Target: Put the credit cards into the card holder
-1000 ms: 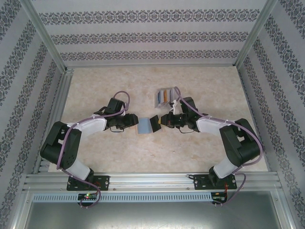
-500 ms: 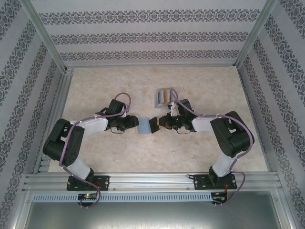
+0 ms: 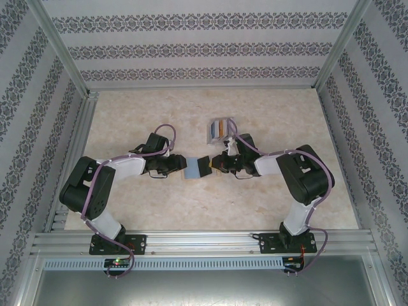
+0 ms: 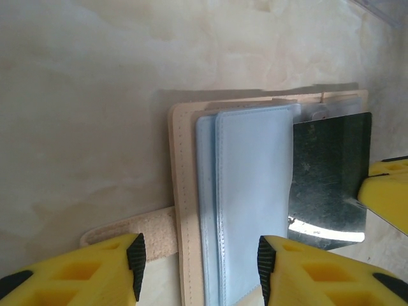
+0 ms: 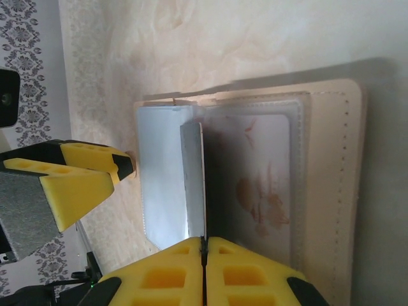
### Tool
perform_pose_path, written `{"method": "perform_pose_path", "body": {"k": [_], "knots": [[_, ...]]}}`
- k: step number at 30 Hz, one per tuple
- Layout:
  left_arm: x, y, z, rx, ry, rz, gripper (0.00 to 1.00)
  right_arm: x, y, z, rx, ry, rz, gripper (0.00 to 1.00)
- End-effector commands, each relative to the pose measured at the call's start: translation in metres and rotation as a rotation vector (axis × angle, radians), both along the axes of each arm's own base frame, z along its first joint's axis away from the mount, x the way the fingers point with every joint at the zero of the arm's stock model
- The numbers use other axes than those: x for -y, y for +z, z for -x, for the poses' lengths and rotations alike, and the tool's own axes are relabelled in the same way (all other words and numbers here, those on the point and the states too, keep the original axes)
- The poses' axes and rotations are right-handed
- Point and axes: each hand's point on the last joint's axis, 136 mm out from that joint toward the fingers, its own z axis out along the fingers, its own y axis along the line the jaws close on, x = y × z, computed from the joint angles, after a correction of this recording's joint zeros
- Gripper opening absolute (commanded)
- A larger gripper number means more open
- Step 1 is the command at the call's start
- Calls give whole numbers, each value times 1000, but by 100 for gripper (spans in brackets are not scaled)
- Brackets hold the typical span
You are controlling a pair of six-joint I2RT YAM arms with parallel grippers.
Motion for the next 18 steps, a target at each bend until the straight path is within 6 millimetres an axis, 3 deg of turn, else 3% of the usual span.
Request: {"method": "perform_pose_path", "body": {"k": [1, 18], "knots": [[-2, -8, 1, -27, 16, 13, 52, -12, 6, -3, 16, 24, -33, 10], [-1, -7, 1, -28, 18, 27, 51, -24, -2, -2, 30, 24, 16, 10]]}}
